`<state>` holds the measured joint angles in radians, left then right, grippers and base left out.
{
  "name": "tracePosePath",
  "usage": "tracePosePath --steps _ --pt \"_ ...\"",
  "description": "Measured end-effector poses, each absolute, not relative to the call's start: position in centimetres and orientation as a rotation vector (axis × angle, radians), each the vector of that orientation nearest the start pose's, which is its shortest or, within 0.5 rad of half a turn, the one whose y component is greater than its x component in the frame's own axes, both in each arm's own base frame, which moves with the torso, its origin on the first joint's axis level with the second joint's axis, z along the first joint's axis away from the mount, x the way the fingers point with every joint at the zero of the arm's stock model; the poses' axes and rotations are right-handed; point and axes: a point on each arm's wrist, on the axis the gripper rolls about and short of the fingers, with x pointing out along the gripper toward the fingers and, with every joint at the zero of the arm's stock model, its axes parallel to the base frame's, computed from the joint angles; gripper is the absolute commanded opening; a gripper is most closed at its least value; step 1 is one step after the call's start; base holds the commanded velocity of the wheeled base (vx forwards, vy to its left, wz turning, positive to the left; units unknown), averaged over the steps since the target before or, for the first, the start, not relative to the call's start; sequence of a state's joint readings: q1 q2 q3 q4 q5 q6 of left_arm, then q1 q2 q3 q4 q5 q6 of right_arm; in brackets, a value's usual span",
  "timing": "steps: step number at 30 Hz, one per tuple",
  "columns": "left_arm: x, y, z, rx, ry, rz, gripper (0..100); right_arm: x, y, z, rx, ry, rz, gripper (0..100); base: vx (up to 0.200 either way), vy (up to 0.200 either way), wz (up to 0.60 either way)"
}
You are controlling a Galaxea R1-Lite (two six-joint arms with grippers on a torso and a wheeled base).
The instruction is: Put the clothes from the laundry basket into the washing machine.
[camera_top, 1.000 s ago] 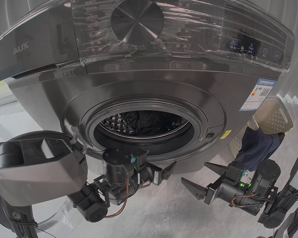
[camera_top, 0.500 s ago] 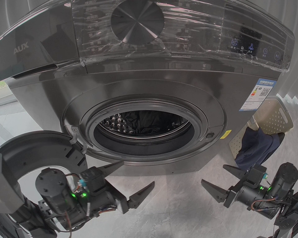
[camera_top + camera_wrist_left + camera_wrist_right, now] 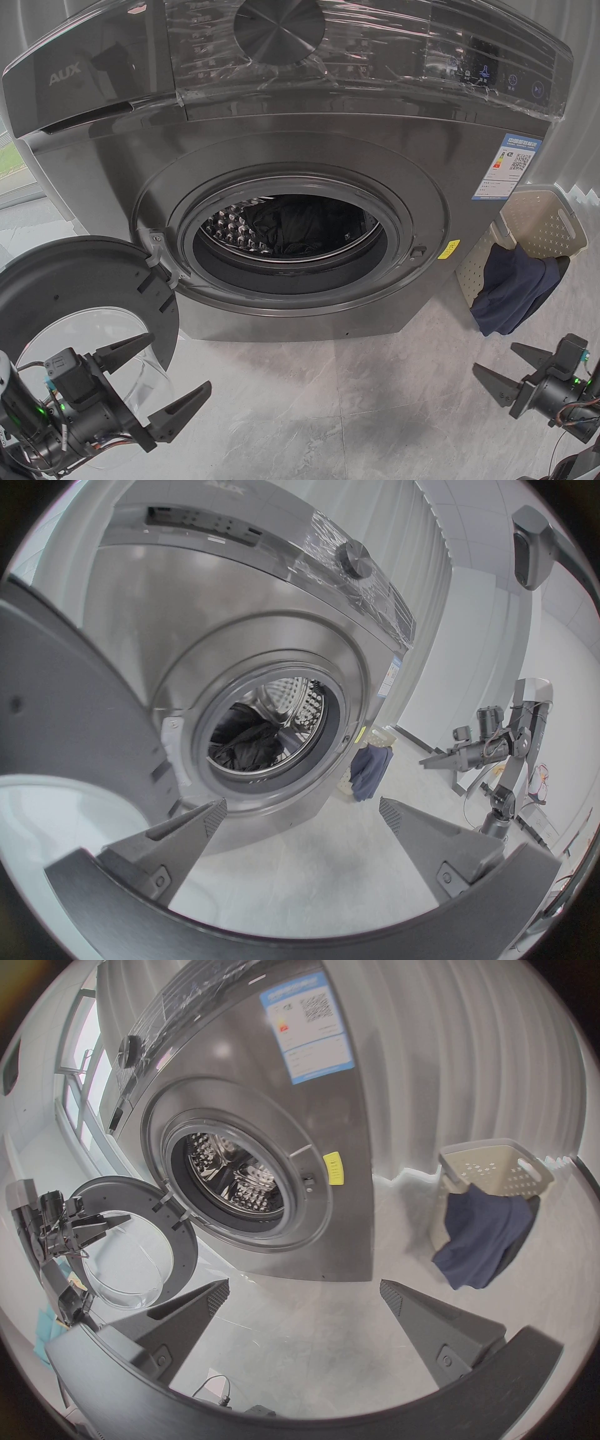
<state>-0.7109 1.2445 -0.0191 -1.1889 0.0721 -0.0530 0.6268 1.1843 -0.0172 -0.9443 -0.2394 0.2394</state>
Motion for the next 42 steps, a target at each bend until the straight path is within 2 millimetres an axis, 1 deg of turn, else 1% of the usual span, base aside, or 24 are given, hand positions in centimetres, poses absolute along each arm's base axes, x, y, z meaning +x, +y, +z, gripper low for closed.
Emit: tracePosePath --steps 4,7,10,12,16,22,25,27,32,36,42 --pt "8.8 -6.7 14.1 -0.026 0.087 -0.588 100 8.6 4.9 12.9 0.148 0.217 0.31 100 -0.15 0.0 0.0" --pt "7.7 -5.2 14.1 -0.027 0.091 -0.545 100 7.2 3.4 12.9 0.145 0.199 0.272 100 0.0 0.0 0.0" --pt "6.6 -4.0 14.0 -0.037 0.075 -0.497 100 5.8 2.2 12.6 0.137 0.188 0.218 100 0.0 0.0 0.0" --pt "5.8 -3.3 13.9 -0.044 0.063 -0.467 100 4.9 1.5 12.2 0.129 0.188 0.184 100 -0.2 0.0 0.0" --pt "4.2 -2.0 13.4 -0.051 0.047 -0.406 100 3.2 0.6 11.4 0.12 0.192 0.122 100 -0.05 0.0 0.0" --pt "2.2 -0.8 12.3 -0.056 0.04 -0.356 100 1.5 0.0 11.3 0.128 0.126 0.065 100 -0.2 0.0 0.0" --pt "1.2 -0.4 11.5 -0.05 0.054 -0.324 100 0.7 -0.1 11.0 0.117 0.095 0.041 100 0.0 0.0 0.0" --pt "0.7 -0.2 10.9 -0.05 0.058 -0.304 100 0.1 -0.2 10.6 0.107 0.094 0.021 100 0.0 0.0 0.0" --pt "-0.6 0.1 9.4 -0.054 0.092 -0.256 100 -1.4 -0.2 8.7 0.069 0.134 -0.013 100 0.0 0.0 0.0" --pt "-1.1 0.1 9.0 -0.062 0.067 -0.22 100 -2.0 -0.2 8.0 0.053 0.113 -0.037 100 0.0 0.0 0.0" --pt "-1.8 -0.1 8.8 -0.051 0.007 -0.14 100 -2.2 -0.1 8.0 0.043 0.024 -0.057 100 0.0 0.0 0.0"
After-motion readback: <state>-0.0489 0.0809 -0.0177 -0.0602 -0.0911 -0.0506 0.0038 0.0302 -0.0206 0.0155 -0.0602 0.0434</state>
